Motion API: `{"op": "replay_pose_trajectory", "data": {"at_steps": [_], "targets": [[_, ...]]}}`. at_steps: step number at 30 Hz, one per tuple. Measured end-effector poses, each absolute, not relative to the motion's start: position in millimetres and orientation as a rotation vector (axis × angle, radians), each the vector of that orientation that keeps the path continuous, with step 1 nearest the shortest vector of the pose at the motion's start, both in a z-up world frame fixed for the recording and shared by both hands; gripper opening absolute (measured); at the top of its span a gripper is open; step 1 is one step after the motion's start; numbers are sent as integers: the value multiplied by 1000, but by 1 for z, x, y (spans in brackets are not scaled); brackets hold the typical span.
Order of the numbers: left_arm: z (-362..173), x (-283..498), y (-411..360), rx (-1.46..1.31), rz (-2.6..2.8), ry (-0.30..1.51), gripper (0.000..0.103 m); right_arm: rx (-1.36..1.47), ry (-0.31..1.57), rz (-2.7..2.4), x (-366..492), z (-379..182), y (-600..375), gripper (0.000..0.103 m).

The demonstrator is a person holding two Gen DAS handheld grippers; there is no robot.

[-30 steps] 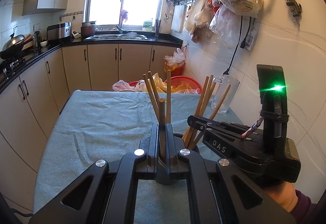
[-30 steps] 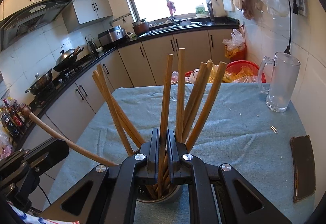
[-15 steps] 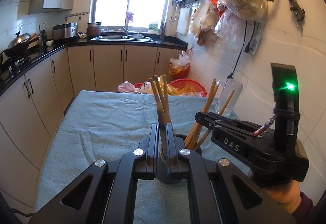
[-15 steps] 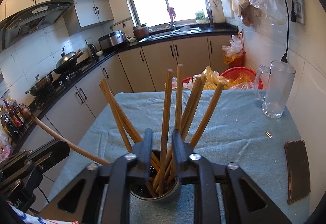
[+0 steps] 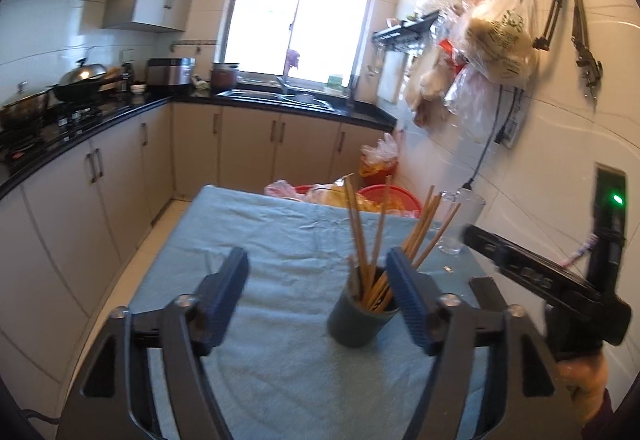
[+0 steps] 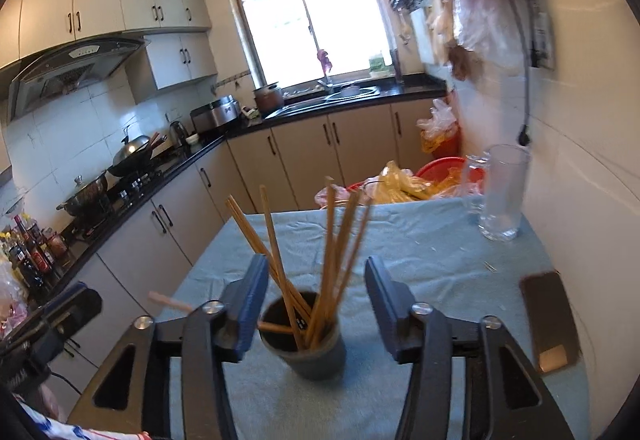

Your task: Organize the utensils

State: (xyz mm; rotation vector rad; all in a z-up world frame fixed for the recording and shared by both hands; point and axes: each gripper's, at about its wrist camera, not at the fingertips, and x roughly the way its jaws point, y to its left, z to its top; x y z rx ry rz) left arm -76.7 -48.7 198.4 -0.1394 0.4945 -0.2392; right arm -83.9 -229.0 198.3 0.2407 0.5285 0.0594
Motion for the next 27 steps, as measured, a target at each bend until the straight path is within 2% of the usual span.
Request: {"op": "replay_pose_trajectory", "data": {"at_steps": [7, 12, 16, 22, 27], "targets": [[177, -124, -46, -88, -124, 477, 86, 257, 571, -5, -147, 164, -237, 59], [172, -164, -53, 49, 78, 361, 103, 237, 605, -57, -183, 138, -234, 61], [169, -185, -56, 95, 137, 314, 103, 235, 615, -90, -203, 126, -233, 64], [166, -191, -63, 105, 136, 345, 103, 218, 616, -129, -219, 120, -224, 65], [157, -196, -72, 95, 99, 383, 103, 203, 606, -146, -229, 120, -218, 70]]}}
